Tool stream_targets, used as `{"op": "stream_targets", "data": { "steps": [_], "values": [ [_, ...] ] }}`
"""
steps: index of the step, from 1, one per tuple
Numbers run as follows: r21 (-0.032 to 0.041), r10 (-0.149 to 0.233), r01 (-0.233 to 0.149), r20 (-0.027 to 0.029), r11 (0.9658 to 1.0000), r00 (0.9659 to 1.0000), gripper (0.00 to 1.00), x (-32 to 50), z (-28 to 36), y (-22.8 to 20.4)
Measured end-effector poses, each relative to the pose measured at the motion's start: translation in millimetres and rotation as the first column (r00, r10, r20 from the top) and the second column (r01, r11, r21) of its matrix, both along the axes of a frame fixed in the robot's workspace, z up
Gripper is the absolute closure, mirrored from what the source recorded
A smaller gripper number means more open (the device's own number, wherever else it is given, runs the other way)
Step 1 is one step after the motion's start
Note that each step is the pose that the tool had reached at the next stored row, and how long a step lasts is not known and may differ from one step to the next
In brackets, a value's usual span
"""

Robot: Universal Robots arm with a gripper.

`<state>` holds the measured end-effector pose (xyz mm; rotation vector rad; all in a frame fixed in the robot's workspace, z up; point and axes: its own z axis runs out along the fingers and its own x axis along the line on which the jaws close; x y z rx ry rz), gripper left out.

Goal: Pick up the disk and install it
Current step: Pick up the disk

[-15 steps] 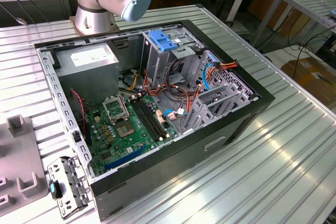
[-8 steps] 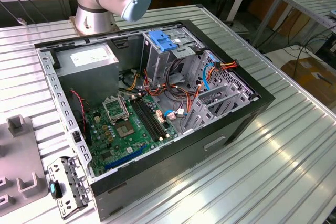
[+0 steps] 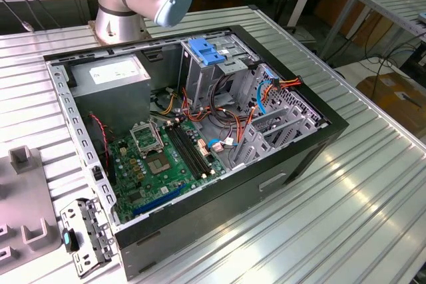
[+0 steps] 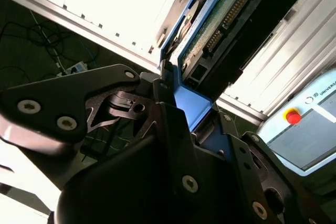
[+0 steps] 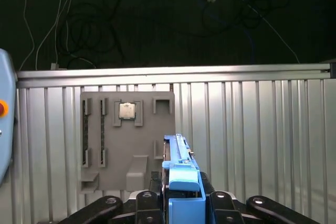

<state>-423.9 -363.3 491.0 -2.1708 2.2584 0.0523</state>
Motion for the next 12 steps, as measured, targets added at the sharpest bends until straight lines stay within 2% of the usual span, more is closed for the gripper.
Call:
{"op": "stream_targets", "data": {
  "steps": [2,5,9,12],
  "values": [
    [0.0000,0.000,0.000,0.0000,1.0000,1.0000,0.63,13.7,0.0,0.0],
    [0.0000,0.000,0.000,0.0001,1.0000,1.0000,0.63,21.5,-0.1,0.0],
    [-0.0002,0.000,0.000,0.0001,1.0000,1.0000,0.63,23.2,3.3,0.0],
    [-0.0040,0.000,0.000,0.0001,1.0000,1.0000,0.63,23.6,4.3,-0.1]
  ]
}}
